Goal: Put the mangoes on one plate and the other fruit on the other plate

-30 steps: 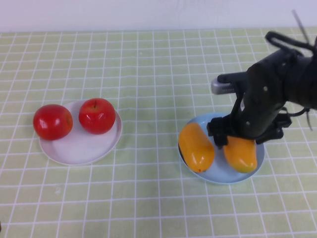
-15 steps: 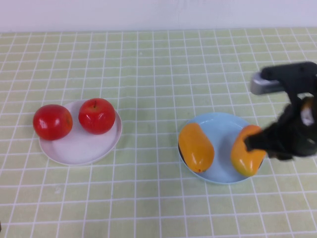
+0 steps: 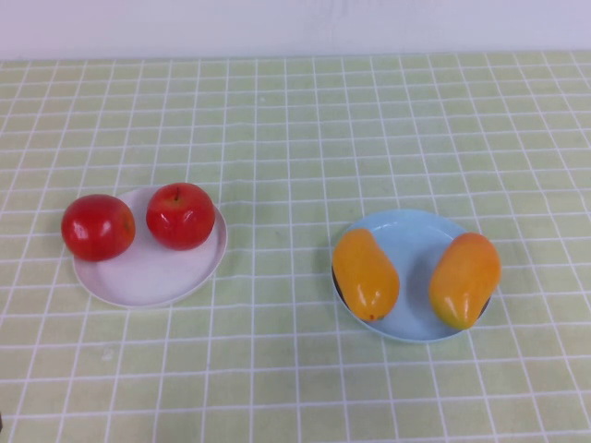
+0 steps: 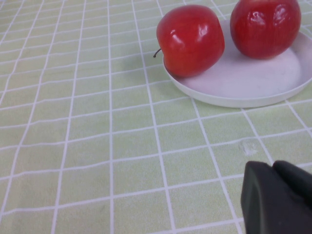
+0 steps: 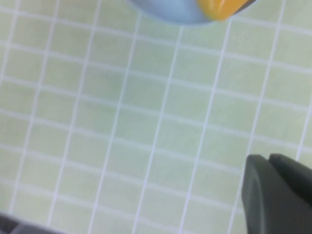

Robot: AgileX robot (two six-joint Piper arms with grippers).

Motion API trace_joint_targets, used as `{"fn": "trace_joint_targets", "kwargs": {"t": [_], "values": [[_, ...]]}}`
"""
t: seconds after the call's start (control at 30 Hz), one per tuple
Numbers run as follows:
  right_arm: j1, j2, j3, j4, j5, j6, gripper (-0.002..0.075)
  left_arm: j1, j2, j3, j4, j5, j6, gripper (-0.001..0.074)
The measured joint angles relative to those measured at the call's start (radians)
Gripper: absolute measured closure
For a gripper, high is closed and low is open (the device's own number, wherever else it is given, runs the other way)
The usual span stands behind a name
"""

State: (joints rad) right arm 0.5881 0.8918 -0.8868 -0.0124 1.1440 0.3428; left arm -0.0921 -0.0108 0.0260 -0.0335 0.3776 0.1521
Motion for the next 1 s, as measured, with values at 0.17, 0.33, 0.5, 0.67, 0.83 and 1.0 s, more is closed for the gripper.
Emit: {"fn": "trace_joint_targets", "kwargs": {"t": [0.17, 0.33, 0.5, 0.67, 0.83, 1.0], "values": [[0.000, -0.063, 0.009, 0.022, 0.089, -0.040, 0.0741, 0.000, 0.000, 0.000, 0.000, 0.000, 0.000, 0.0735], [0.000, -0.071, 0.065, -0.013, 0.017, -0.058, 0.0741, 0.000, 0.000, 0.000, 0.000, 0.000, 0.000, 0.0736], [-0.077, -0.125, 0.245, -0.094, -0.312, -0.093, 0.0741, 0.000, 0.000, 0.000, 0.000, 0.000, 0.000, 0.0736], [-0.289, -0.295, 0.503, -0.111, -0.711, -0.129, 0.0741, 0.000, 0.000, 0.000, 0.000, 0.000, 0.000, 0.0736], [-0.437, -0.488, 0.720, -0.112, -0.958, -0.131, 0.0741, 0.000, 0.000, 0.000, 0.000, 0.000, 0.000, 0.0736], [-0.525, -0.668, 0.859, -0.114, -1.066, -0.131, 0.0741, 0.000, 0.000, 0.000, 0.000, 0.000, 0.000, 0.0736]]}}
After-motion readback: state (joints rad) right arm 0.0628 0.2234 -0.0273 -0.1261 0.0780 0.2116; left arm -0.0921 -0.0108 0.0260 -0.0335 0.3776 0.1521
